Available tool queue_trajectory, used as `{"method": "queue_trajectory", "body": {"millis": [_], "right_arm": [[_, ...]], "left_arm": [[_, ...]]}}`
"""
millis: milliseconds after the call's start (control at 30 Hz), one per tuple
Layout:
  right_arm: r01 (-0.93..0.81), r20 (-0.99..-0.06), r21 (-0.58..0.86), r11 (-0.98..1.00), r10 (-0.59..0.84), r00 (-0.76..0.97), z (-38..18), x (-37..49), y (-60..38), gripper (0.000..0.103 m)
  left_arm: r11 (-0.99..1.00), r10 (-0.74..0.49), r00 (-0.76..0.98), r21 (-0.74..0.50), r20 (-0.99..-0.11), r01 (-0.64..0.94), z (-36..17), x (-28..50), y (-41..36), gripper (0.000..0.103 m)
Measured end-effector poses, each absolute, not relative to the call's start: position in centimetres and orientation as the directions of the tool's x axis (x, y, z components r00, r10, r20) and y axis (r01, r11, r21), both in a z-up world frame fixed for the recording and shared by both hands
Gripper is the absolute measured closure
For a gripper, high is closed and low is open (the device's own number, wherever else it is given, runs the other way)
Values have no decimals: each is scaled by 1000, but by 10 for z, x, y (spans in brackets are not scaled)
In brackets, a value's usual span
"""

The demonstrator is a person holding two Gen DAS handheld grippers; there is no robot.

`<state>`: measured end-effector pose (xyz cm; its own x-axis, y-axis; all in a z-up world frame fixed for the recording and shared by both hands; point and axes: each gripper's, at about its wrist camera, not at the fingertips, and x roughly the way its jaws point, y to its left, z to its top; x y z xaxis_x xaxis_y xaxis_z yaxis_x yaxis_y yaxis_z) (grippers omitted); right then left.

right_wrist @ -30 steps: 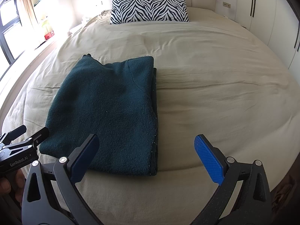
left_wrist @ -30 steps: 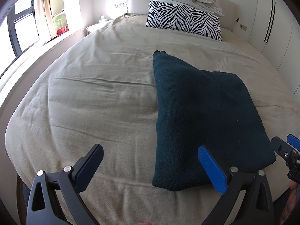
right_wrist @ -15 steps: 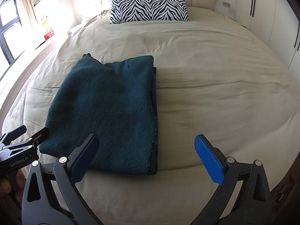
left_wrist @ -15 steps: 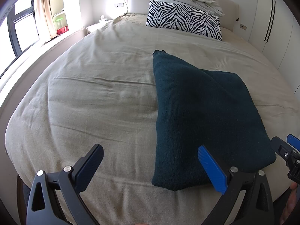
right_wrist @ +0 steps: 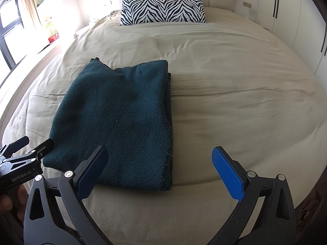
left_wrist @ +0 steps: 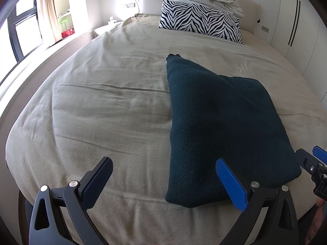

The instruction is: Fold small clothes

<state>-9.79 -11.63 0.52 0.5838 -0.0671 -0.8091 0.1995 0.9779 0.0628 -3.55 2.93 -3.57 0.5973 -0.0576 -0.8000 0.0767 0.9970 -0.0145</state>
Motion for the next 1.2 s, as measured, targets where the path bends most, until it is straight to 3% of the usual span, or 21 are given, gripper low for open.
{"method": "queue_trajectory", "body": {"millis": [1200], "right_arm": [[191,-817,64,979,-59,574,3,-98,-116,0]], "left_arm": [[997,-56,593,-11,-803,78,-38,-35,32,0]]}}
